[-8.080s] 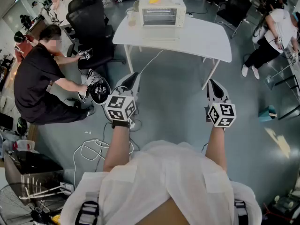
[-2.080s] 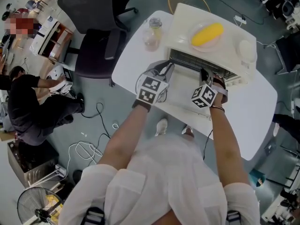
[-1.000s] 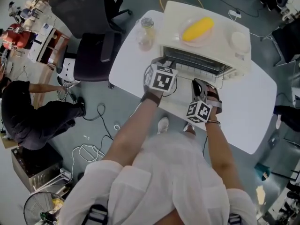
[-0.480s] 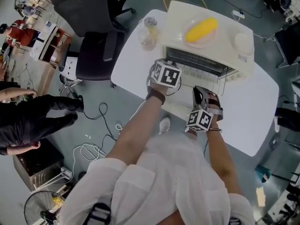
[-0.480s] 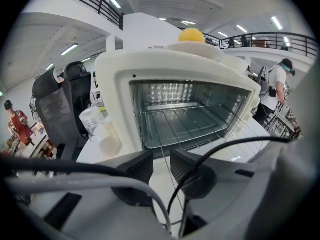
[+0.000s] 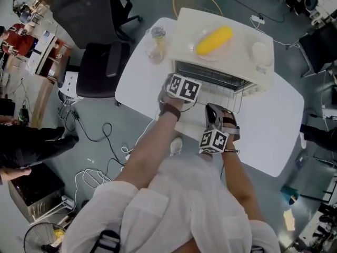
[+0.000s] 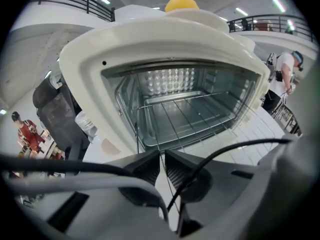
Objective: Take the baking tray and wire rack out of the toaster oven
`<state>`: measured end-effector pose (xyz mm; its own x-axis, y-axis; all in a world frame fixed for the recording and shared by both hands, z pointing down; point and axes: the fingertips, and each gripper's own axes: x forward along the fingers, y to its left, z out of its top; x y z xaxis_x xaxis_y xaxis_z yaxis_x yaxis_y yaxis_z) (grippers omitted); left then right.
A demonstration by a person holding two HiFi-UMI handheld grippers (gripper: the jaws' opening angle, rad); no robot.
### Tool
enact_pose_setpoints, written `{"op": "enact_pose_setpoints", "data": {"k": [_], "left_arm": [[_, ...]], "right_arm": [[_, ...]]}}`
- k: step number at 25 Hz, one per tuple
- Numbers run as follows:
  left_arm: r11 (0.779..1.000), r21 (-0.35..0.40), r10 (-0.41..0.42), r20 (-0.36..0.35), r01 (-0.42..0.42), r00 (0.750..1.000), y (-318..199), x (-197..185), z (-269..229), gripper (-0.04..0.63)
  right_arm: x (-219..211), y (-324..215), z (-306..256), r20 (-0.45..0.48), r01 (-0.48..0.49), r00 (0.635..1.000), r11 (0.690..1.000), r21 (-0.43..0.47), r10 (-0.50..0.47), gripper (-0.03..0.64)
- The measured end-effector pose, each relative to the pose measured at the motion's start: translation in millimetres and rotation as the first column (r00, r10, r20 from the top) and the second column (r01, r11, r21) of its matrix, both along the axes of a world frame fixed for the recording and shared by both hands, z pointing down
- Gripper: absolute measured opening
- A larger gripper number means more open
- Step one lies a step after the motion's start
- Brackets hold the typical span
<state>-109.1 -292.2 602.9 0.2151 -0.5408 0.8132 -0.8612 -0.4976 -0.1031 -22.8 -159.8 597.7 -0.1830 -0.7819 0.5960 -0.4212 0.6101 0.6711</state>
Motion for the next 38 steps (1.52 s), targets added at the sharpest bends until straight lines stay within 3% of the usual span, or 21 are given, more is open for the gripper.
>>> {"op": "enact_pose_setpoints", "data": {"k": [3, 6, 14, 16, 19, 22, 26, 31, 34, 38], "left_arm": [[1.000, -0.024, 0.005, -0.035, -0.006, 0.999, -4.0, -0.8, -1.1, 0.029], [0.997, -0.069, -0.043, -0.094, 0.037, 0.995, -1.2, 0.8, -1.6, 0.023], [0.992, -0.085, -0.101, -0.134, 0.090, 0.986, 0.8, -1.4, -1.1, 0.017], [0.992, -0.088, -0.104, -0.135, 0.093, 0.985, 3.1, -2.9, -1.4, 0.016], [0.992, -0.088, -0.104, -0.144, 0.092, 0.984, 3.1, -2.8, -3.5, 0.016], [0.992, -0.086, -0.101, -0.144, 0.089, 0.984, 3.1, -1.1, -3.5, 0.017], [0.992, -0.085, -0.100, -0.137, 0.089, 0.985, 6.3, -2.7, -3.2, 0.017], [0.992, -0.087, -0.105, -0.141, 0.093, 0.984, 6.9, -2.1, -3.1, 0.017], [0.991, -0.090, -0.107, -0.135, 0.096, 0.985, 7.3, -2.7, -2.9, 0.017], [0.991, -0.091, -0.107, -0.142, 0.094, 0.984, 1.9, -1.1, -1.6, 0.017]], "right_arm": [[-1.8, -2.0, 0.2, 0.010, 0.006, 1.000, 1.000, 0.000, -0.006, 0.029], [2.0, 3.5, -0.5, 0.006, 0.030, 1.000, 1.000, -0.006, -0.030, 0.029], [8.6, 23.0, -1.1, 0.011, 0.052, 0.999, 0.995, -0.088, -0.051, 0.026], [13.2, 31.8, -5.4, 0.057, 0.028, 0.998, 0.990, -0.141, -0.020, 0.026], [29.2, 26.8, -22.1, 0.157, -0.065, 0.982, 0.972, -0.227, 0.102, 0.026], [51.8, 0.7, -38.8, 0.294, -0.209, 0.908, 0.933, -0.294, 0.297, 0.029], [83.6, -41.0, -45.3, 0.458, -0.371, 0.708, 0.834, -0.408, 0.538, 0.062], [115.5, -64.2, -23.3, 0.461, -0.441, 0.518, 0.687, -0.578, 0.720, 0.120], [124.0, -68.7, -11.7, 0.416, -0.467, 0.457, 0.610, -0.640, 0.786, 0.120], [122.7, -70.4, 2.4, 0.352, -0.491, 0.434, 0.545, -0.680, 0.829, 0.101]]}}
